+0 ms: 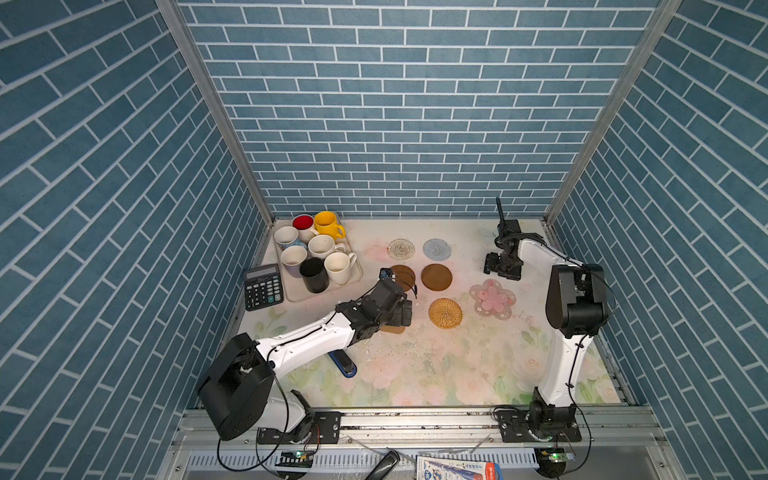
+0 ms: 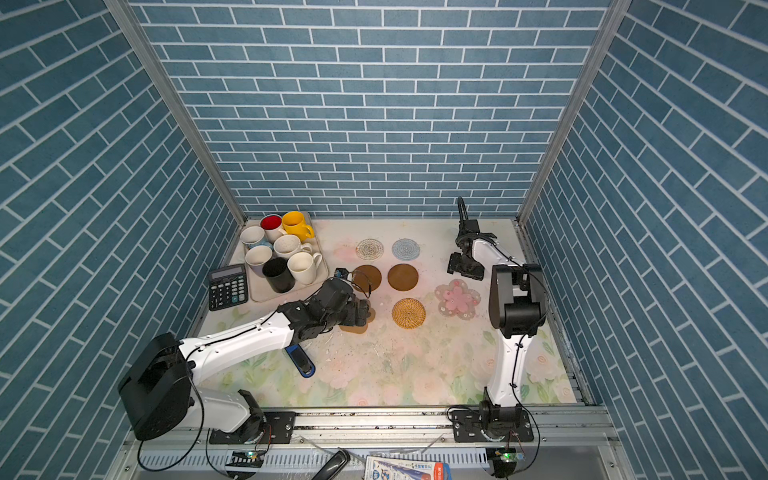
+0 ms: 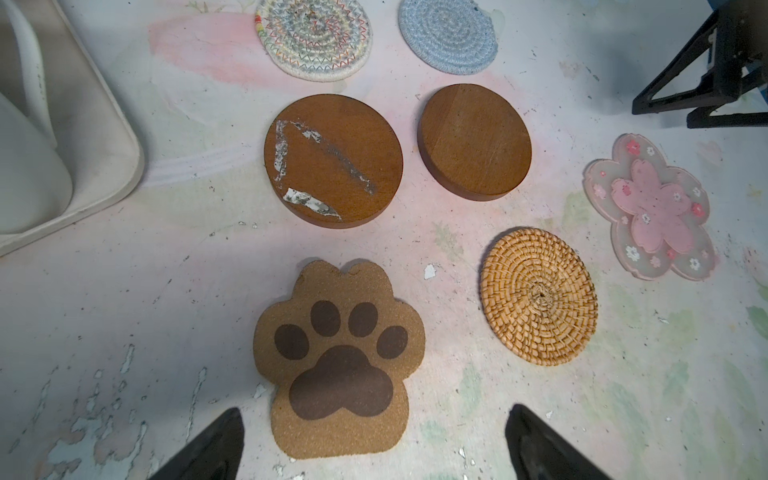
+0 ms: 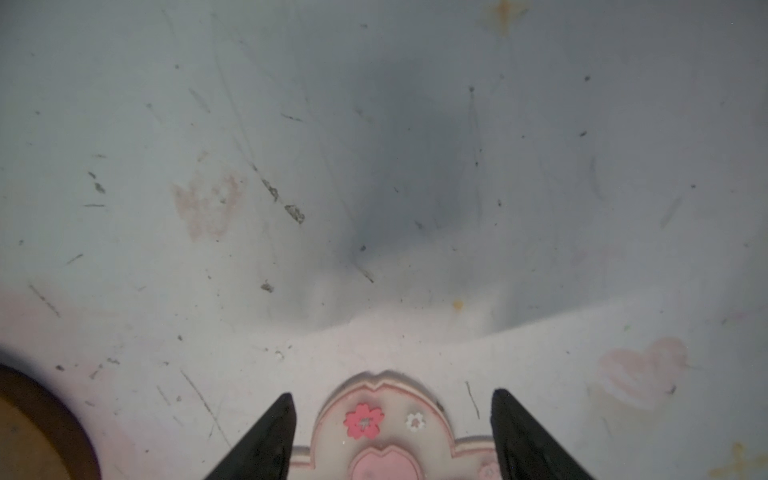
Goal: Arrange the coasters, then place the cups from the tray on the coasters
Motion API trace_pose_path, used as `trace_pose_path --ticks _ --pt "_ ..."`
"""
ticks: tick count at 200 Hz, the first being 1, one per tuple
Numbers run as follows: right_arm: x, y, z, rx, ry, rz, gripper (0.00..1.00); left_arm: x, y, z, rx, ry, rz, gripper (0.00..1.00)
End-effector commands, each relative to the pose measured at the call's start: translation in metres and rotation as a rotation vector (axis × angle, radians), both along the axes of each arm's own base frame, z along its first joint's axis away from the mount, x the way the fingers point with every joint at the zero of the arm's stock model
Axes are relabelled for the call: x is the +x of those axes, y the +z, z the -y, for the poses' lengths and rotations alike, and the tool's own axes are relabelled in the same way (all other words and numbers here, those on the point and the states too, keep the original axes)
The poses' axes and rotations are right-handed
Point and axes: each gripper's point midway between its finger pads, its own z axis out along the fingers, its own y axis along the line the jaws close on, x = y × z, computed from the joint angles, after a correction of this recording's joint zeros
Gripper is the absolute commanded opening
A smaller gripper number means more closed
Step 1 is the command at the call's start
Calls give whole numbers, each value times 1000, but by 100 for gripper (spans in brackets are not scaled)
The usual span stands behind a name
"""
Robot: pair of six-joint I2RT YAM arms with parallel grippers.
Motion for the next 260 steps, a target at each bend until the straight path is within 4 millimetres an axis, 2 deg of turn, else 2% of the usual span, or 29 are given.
trace_pose_path --ticks 1,72,160,203,260 --pt "-10 -17 1 -24 4 -48 75 -4 1 -5 4 5 6 99" --pt "-13 -26 0 -25 3 -66 76 -7 0 -6 0 9 2 99" --pt "-28 -37 -4 -39 8 -88 75 -10 0 -9 -7 15 4 99" --pt "-44 -35 -3 -54 20 -94 71 -10 2 -8 -11 14 9 99" --pt "-81 -38 -9 3 30 -125 66 -12 -6 -5 -9 7 -1 99"
